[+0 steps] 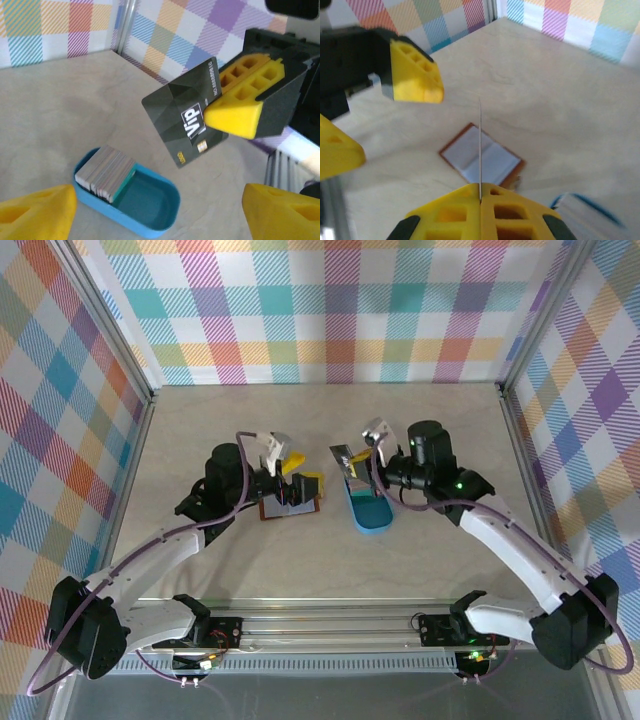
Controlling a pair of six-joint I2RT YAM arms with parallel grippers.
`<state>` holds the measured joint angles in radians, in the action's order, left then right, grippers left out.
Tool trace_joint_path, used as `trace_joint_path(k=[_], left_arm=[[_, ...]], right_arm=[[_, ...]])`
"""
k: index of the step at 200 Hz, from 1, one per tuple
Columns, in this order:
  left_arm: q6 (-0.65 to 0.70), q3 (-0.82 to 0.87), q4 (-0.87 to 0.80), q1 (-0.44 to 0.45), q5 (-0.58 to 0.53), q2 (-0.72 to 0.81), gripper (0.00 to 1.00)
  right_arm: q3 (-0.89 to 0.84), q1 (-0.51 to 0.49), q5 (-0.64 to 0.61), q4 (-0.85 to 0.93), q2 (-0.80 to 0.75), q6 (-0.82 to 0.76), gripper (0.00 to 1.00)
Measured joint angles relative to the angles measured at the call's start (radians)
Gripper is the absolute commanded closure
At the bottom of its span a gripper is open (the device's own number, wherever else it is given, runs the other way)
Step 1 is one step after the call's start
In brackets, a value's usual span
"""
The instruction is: Put the credit cards into the card holder
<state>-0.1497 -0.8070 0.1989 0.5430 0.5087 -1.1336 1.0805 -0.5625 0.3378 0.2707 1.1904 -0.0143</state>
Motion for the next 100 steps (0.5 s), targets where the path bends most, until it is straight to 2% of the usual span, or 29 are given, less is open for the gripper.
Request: trace_joint_path(k=[28, 61, 100], left_arm=[[-0.175, 0.002, 0.036, 0.0, -0.022, 0.0, 0.19], [-0.372, 0.036, 0.099, -0.003, -0.022, 0.0, 0.21], [-0.551, 0.072, 0.152, -0.003, -0.019, -0.011, 0.25]], right_arm=[[0.113, 0.018, 0.098, 0.037, 0.095, 0.207, 1.0], [0.113, 0.078, 0.248, 0.013, 0.138, 0.462, 1.0], [0.065, 0.098, 0.286, -0.017, 0.143, 0.642, 1.0]])
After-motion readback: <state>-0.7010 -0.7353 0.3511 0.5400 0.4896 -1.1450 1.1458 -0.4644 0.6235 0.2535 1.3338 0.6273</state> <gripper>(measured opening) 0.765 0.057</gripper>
